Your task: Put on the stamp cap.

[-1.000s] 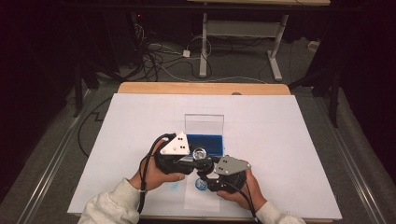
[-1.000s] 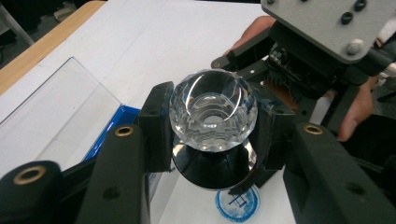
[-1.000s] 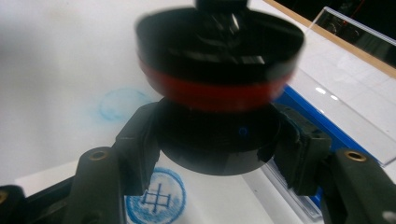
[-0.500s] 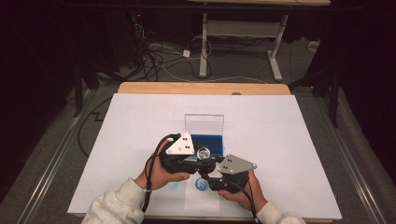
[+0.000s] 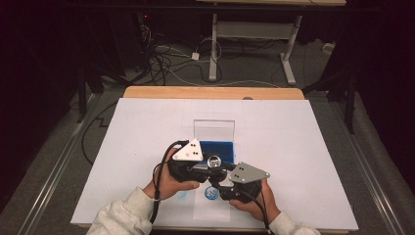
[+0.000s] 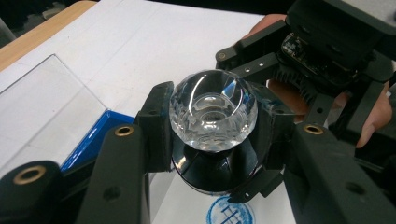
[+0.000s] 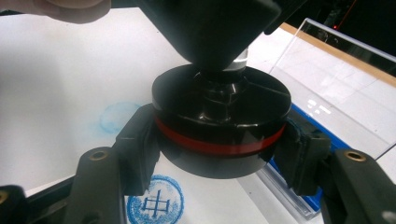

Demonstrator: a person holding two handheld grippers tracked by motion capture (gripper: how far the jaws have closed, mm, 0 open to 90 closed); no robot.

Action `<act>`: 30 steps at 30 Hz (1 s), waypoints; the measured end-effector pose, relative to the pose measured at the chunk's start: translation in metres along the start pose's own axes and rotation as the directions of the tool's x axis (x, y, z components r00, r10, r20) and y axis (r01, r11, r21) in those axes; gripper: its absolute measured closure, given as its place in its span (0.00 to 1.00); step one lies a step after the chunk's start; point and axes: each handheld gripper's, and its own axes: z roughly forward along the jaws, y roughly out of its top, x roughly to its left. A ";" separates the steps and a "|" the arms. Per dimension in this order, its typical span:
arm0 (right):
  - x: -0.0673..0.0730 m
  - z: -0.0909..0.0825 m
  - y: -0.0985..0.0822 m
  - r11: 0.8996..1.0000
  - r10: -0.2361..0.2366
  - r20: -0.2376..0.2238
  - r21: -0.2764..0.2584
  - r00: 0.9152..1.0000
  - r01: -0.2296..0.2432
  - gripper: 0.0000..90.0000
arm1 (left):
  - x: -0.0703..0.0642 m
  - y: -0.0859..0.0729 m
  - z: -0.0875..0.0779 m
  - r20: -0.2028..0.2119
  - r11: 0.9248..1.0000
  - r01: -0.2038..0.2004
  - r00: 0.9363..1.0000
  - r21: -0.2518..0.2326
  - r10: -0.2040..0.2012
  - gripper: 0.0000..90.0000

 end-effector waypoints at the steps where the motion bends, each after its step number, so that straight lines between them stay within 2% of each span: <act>1: 0.000 0.000 0.000 1.000 0.002 0.002 -0.002 1.000 -0.002 0.43 | 0.000 0.000 0.000 0.003 1.000 0.005 1.000 -0.005 -0.005 0.61; 6: 0.001 -0.003 0.002 1.000 -0.007 0.004 -0.010 1.000 0.007 0.43 | 0.002 -0.002 -0.002 0.024 0.999 0.029 0.999 -0.035 -0.028 0.61; 11: 0.001 -0.003 0.002 1.000 -0.016 -0.003 0.004 1.000 0.017 0.43 | -0.001 -0.002 0.002 0.030 0.999 0.025 0.999 -0.024 -0.024 0.60; 16: 0.002 -0.004 0.003 1.000 -0.025 0.008 0.016 1.000 0.025 0.43 | -0.006 -0.002 0.002 0.008 0.999 0.004 1.000 -0.033 -0.004 0.60; 18: 0.000 -0.005 0.004 1.000 -0.004 0.003 0.012 1.000 0.004 0.43 | -0.009 -0.001 0.002 -0.008 0.999 -0.009 1.000 -0.031 0.008 0.60; 20: 0.000 -0.005 0.004 1.000 -0.004 0.001 0.017 1.000 0.004 0.43 | -0.009 -0.002 0.004 -0.007 0.999 -0.006 1.000 -0.031 0.005 0.60; 22: 0.000 -0.005 0.003 1.000 -0.002 0.004 0.027 1.000 0.002 0.43 | -0.008 -0.002 0.005 -0.002 1.000 -0.004 1.000 -0.028 0.004 0.60; 26: 0.001 -0.006 0.005 0.999 -0.027 0.010 0.033 1.000 0.027 0.43 | -0.009 -0.001 0.004 0.015 1.000 -0.012 1.000 -0.025 0.013 0.60; 30: 0.002 -0.005 0.004 0.998 -0.031 -0.001 0.047 1.000 0.031 0.43 | -0.010 -0.002 0.008 0.038 1.000 -0.012 0.999 -0.012 0.012 0.60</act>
